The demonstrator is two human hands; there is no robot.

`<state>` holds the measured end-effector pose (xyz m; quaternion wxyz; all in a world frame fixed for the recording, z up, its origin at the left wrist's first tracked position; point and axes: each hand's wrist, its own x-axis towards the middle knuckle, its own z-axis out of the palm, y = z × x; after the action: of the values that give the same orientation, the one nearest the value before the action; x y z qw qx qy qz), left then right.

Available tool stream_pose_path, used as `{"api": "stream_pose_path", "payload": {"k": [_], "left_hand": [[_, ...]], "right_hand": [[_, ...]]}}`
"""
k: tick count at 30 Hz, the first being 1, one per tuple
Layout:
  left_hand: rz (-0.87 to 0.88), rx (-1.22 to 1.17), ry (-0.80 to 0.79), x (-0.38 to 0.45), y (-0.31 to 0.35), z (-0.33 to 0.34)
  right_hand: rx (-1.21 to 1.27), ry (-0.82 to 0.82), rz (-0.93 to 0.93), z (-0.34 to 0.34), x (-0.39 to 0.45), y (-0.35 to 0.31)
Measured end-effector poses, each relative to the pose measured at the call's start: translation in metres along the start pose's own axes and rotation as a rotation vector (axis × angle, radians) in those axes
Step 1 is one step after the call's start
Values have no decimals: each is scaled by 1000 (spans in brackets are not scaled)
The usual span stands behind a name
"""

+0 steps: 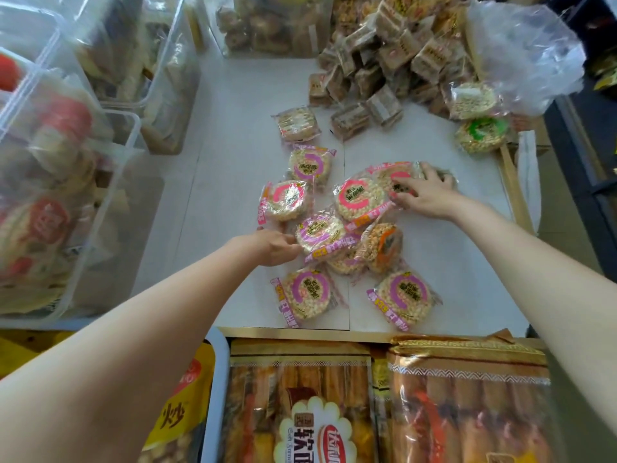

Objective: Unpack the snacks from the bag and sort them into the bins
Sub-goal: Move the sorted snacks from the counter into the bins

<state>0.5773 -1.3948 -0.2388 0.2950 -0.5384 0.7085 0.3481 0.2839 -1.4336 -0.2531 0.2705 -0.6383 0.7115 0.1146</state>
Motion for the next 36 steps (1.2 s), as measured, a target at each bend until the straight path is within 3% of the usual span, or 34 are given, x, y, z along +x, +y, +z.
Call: {"api": "stream_pose_path", "payload": {"k": [8, 14, 19, 24, 26, 31, 36], "left_hand": [[-11, -27, 72, -1, -4, 6], [-33, -131, 188, -10, -12, 13], [-160, -204, 219, 5, -42, 21], [-147, -269, 155, 10, -39, 17], [-151, -296, 140, 10, -38, 18], [-174, -341, 132, 8, -32, 16], [-181, -369, 99, 4, -32, 10]], "right_hand": [[-42, -47, 92, 14, -42, -8], [-74, -247, -6, -5, -91, -39], [-118, -10, -12, -21, -73, -81], [-172, 307, 157, -40, -44, -109], [-169, 338, 109, -50, -25, -123], [-55, 86, -281, -48, 52, -173], [-43, 1, -260, -25, 110, -188]]}}
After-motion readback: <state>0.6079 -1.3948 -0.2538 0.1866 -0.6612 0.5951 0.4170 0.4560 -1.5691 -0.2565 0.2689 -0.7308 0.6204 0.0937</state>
